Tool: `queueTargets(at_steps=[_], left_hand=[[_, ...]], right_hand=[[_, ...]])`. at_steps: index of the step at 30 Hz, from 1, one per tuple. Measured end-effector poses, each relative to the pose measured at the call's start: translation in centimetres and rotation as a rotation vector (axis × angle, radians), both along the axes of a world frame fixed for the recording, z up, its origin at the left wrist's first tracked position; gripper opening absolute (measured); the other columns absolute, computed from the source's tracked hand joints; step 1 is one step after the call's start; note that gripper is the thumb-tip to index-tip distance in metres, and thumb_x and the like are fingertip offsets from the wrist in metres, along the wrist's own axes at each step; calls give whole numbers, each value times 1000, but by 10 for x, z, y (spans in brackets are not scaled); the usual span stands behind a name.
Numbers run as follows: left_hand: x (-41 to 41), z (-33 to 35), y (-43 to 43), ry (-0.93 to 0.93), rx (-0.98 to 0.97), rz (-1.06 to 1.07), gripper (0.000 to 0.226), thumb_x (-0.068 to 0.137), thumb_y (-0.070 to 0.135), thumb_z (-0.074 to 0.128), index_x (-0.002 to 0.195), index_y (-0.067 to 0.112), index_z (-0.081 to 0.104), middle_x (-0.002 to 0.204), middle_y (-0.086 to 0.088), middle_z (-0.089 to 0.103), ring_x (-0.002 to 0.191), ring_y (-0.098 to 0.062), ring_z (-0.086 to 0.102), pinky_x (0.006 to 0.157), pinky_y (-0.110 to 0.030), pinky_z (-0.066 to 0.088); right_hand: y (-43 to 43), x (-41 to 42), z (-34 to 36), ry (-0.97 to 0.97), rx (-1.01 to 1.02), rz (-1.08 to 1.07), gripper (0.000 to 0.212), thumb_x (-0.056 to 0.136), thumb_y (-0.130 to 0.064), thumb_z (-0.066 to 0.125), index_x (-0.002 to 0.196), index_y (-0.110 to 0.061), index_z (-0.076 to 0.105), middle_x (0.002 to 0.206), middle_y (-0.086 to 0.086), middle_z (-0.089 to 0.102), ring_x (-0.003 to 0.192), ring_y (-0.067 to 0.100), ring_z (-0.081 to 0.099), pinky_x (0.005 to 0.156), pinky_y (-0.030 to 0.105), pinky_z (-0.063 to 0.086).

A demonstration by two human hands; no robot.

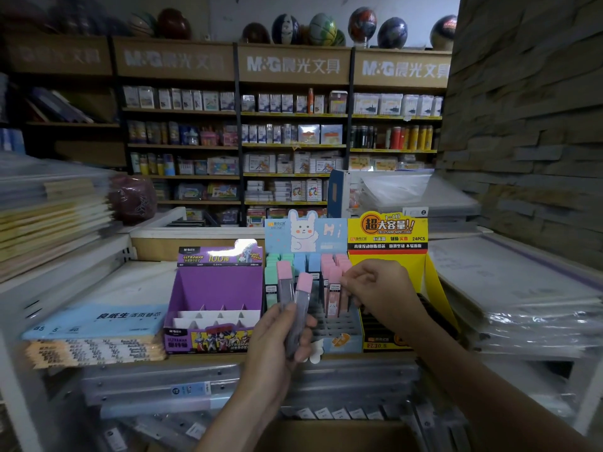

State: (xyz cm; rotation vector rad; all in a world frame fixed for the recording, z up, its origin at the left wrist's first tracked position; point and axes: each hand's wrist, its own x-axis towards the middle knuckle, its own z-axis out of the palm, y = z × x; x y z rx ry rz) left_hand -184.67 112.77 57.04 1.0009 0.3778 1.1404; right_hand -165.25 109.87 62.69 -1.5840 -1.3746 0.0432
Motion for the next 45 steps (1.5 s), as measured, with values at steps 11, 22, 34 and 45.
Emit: queueTargets(at_steps=[11, 22, 34, 45], left_hand=[[3, -8, -2, 54, 32, -78, 11, 86, 21, 70, 94, 15, 75, 71, -5, 59, 57, -11, 54, 52, -23, 48], [6, -6, -14, 224, 224, 11, 19, 89, 23, 70, 108, 23, 74, 89, 1, 75, 76, -8, 67, 67, -21, 50], [4, -5, -4, 138, 79, 44, 37, 85, 46, 60, 97, 17, 79, 76, -5, 68, 64, -16, 65, 60, -32, 55], [-6, 3, 3, 110, 111, 15, 39, 90, 45, 54, 103, 17, 79, 68, 0, 53, 52, -10, 41, 41, -23, 32]], right_hand=[[-33, -24, 5, 204, -61, 324, 16, 95, -16, 67, 82, -8, 73, 67, 6, 72, 54, 16, 65, 50, 30, 55], [-33, -31, 5, 347, -102, 432, 15, 91, -16, 73, 90, -1, 72, 74, 15, 73, 57, 22, 64, 48, 30, 53], [-31, -12, 11, 601, -71, 454, 12, 90, -11, 71, 87, 0, 65, 84, 28, 71, 63, 28, 68, 52, 32, 55], [-28, 14, 20, 466, 65, 284, 13, 90, -7, 71, 98, -1, 64, 77, 20, 73, 68, 29, 71, 56, 35, 60]])
